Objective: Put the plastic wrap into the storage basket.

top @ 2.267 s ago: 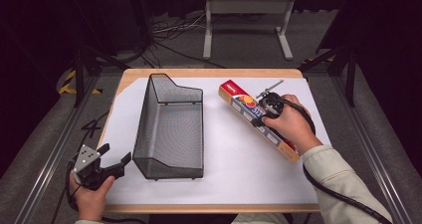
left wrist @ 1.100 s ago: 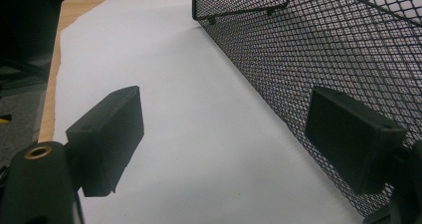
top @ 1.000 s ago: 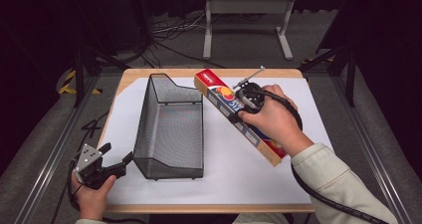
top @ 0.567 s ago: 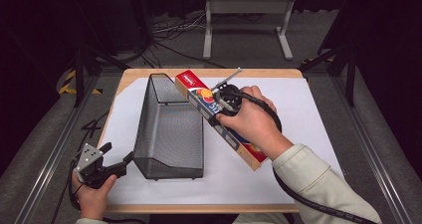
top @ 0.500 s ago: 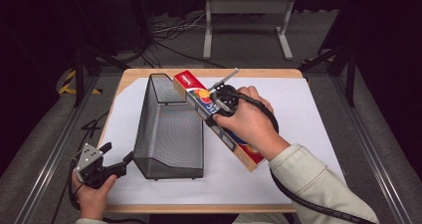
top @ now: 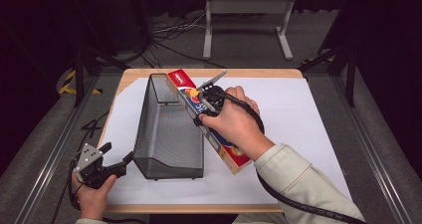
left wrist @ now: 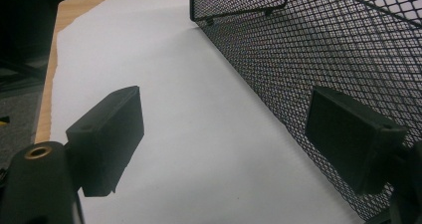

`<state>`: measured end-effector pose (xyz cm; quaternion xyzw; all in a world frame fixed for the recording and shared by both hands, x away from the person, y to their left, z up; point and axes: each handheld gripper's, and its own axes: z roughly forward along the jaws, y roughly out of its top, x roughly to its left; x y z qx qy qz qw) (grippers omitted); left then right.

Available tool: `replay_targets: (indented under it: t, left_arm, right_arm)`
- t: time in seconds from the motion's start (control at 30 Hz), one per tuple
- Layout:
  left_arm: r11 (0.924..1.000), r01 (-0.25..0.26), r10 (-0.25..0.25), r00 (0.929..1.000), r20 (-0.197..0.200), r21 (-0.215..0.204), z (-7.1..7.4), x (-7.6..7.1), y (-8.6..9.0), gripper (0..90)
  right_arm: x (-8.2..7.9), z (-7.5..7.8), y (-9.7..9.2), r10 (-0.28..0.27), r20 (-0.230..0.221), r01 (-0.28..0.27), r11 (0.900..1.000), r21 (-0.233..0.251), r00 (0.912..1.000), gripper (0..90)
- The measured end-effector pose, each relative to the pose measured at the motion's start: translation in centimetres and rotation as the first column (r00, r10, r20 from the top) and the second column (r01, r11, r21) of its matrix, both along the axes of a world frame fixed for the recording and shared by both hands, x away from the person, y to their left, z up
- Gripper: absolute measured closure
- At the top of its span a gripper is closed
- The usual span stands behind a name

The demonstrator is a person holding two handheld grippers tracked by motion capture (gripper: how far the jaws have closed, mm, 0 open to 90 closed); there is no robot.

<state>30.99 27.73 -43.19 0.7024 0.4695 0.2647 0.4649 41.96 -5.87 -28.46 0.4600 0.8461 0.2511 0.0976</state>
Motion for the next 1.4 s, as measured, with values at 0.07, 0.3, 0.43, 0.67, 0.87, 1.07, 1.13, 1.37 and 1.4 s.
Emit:
replay_targets:
  t: [0.07, 0.3, 0.43, 0.67, 0.87, 1.07, 1.13, 1.37, 1.4]
  left_arm:
    - [1.0000, 0.001, -0.001, 1.0000, 0.000, 0.000, 0.0, 0.0, 0.0, 16.3]
    - [1.0000, 0.000, 0.000, 1.0000, 0.001, 0.001, 0.0, 0.0, -0.1, 16.3]
    - [1.0000, 0.000, 0.000, 1.0000, 0.001, 0.000, 0.0, 0.0, 0.0, 16.3]
    - [1.0000, 0.001, -0.001, 1.0000, 0.001, 0.001, 0.0, 0.0, 0.0, 16.3]
    - [1.0000, 0.000, 0.000, 1.0000, 0.001, 0.001, -0.1, 0.0, 0.0, 16.3]
    - [1.0000, 0.000, 0.000, 1.0000, 0.002, 0.003, -0.1, -0.3, 0.0, 16.3]
    - [1.0000, 0.001, -0.001, 1.0000, 0.001, 0.004, -0.1, -0.4, 0.0, 16.2]
    - [0.9999, 0.008, -0.008, 1.0000, 0.006, 0.011, 0.0, -0.6, -0.2, 15.9]
    - [0.9999, 0.009, -0.009, 0.9999, 0.006, 0.012, 0.0, -0.6, -0.2, 15.9]
  right_arm:
    - [0.0, 0.0, 0.2, -0.019, -0.011, 0.019, 0.9998, 0.006, 0.9998, 40.4]
    - [0.1, -0.3, 1.7, -0.074, -0.029, 0.075, 0.9971, 0.015, 0.9968, 40.4]
    - [0.0, -0.7, 2.8, -0.076, -0.037, 0.076, 0.9971, 0.006, 0.9964, 40.4]
    - [0.1, -1.6, 4.4, -0.081, -0.044, 0.081, 0.9967, -0.009, 0.9957, 40.3]
    - [0.2, -2.4, 5.4, -0.107, -0.053, 0.106, 0.9940, -0.027, 0.9928, 40.3]
    - [0.6, -3.1, 5.9, -0.115, -0.060, 0.113, 0.9931, -0.028, 0.9916, 40.3]
    - [0.8, -3.5, 6.0, -0.117, -0.068, 0.115, 0.9929, -0.031, 0.9909, 40.3]
    - [1.3, -4.6, 6.6, -0.136, -0.099, 0.132, 0.9903, -0.045, 0.9858, 40.3]
    - [1.4, -4.7, 6.7, -0.136, -0.104, 0.132, 0.9903, -0.045, 0.9852, 40.3]
